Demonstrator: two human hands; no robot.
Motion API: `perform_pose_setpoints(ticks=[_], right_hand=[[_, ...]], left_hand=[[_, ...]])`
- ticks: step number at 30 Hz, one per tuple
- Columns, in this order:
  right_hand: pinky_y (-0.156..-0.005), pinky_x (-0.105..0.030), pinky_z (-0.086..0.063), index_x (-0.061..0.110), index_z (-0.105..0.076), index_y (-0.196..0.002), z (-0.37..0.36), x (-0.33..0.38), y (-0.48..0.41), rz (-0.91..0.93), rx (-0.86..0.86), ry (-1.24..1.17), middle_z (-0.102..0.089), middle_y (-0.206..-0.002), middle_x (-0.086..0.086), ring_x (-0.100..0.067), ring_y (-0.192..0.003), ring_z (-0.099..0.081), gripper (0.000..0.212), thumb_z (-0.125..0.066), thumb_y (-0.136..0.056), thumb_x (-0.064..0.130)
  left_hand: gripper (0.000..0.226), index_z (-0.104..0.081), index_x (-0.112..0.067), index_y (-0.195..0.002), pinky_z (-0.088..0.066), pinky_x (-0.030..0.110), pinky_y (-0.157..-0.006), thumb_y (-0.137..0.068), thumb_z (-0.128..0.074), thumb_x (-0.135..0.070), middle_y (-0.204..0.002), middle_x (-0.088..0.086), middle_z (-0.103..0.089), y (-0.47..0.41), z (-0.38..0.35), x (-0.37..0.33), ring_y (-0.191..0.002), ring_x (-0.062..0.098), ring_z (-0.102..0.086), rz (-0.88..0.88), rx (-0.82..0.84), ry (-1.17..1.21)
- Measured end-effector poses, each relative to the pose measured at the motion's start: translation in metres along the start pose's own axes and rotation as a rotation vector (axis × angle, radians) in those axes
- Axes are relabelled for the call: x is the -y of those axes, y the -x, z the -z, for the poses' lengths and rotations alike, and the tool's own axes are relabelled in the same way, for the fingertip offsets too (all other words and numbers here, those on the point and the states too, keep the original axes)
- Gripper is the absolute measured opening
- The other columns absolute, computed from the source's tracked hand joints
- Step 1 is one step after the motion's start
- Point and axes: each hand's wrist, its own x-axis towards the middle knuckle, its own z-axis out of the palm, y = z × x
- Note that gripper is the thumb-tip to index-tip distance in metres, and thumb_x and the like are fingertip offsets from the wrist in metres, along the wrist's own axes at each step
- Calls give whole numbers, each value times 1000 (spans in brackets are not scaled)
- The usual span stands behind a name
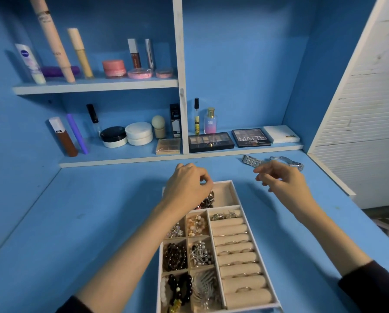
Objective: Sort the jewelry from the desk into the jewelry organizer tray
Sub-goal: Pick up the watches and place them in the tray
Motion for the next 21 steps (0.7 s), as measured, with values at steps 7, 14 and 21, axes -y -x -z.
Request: perform_pose_setpoints(ticks=[7, 14, 21], right_hand=[[-80, -36, -39, 13, -62, -109, 29, -23, -43, 104, -106, 698, -60, -101, -13, -34, -102, -46, 26, -60, -83, 17], [-87, -37, -37, 7, -62, -100, 30, -24, -56, -46, 100, 922, -51, -108, -17, -32, -113, -36, 40, -53, -88, 44], [-70, -28, -24, 11, -67, -88, 26, -23, -51, 78, 74, 647, -44, -87, -4, -26, -96, -36, 27, -64, -83, 37]], left_hand=[[18, -68, -22, -89, -37, 25, -77, -88, -53, -30, -100, -6, -66, -14, -15, -32, -100, 13, -50, -11, 90, 216], [18, -70, -20, -91, -35, 21, -72, -88, -55, -28, -100, -5, -68, -28, -34, -61, -94, 12, -55, -1, 101, 280], [45, -46, -25, -127, -37, 28, -90, -84, -59, -18, -123, 1, -55, -35, -48, -71, -116, 21, -45, -53, 125, 310]])
